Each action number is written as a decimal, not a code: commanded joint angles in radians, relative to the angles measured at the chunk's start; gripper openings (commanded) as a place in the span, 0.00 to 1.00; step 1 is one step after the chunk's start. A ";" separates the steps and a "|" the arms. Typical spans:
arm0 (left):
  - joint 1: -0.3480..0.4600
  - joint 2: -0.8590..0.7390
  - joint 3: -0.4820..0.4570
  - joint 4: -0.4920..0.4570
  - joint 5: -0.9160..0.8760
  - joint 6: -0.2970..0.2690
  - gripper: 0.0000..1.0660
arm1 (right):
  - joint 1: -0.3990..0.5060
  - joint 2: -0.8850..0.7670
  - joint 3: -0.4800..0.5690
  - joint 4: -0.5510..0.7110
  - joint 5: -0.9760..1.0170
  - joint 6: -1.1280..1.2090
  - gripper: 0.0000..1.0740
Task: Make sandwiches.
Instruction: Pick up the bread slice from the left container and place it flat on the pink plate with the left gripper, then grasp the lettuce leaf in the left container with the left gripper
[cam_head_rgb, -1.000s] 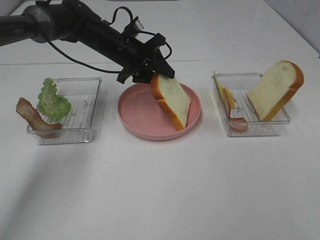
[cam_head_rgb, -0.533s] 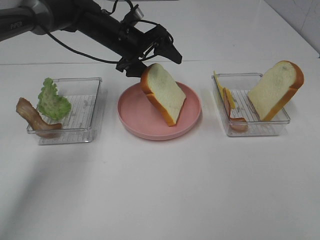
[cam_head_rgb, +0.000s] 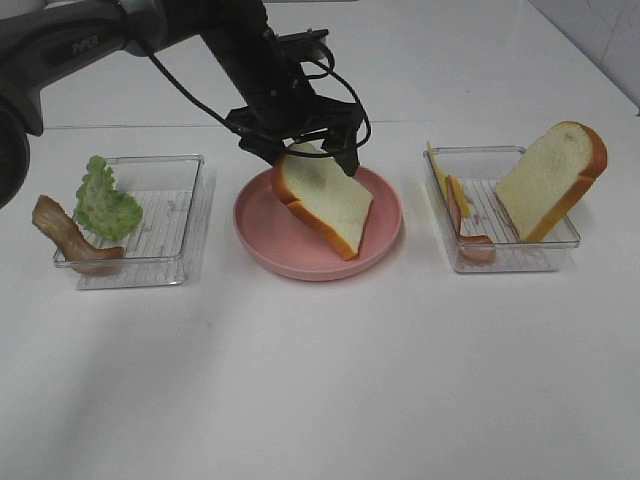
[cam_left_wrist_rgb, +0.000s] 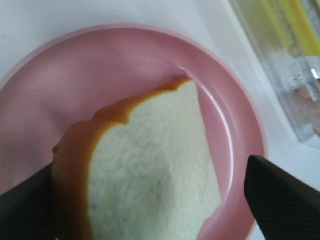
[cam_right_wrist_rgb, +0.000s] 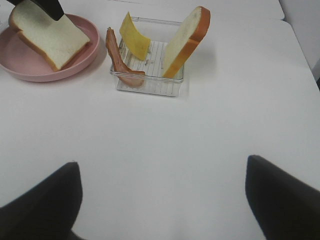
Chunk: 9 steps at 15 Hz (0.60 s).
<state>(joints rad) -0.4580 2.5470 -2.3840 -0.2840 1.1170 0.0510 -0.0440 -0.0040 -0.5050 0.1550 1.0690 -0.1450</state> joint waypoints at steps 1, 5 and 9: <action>-0.003 -0.005 -0.021 0.096 0.073 -0.077 0.81 | -0.004 -0.021 0.002 0.002 -0.005 -0.010 0.74; -0.005 -0.006 -0.029 0.119 0.130 -0.077 0.81 | -0.004 -0.021 0.002 0.002 -0.005 -0.010 0.74; -0.002 -0.088 -0.060 0.183 0.150 -0.076 0.76 | -0.004 -0.021 0.002 0.002 -0.005 -0.010 0.74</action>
<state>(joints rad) -0.4560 2.4980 -2.4350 -0.1060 1.2180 -0.0220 -0.0440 -0.0040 -0.5050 0.1550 1.0690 -0.1450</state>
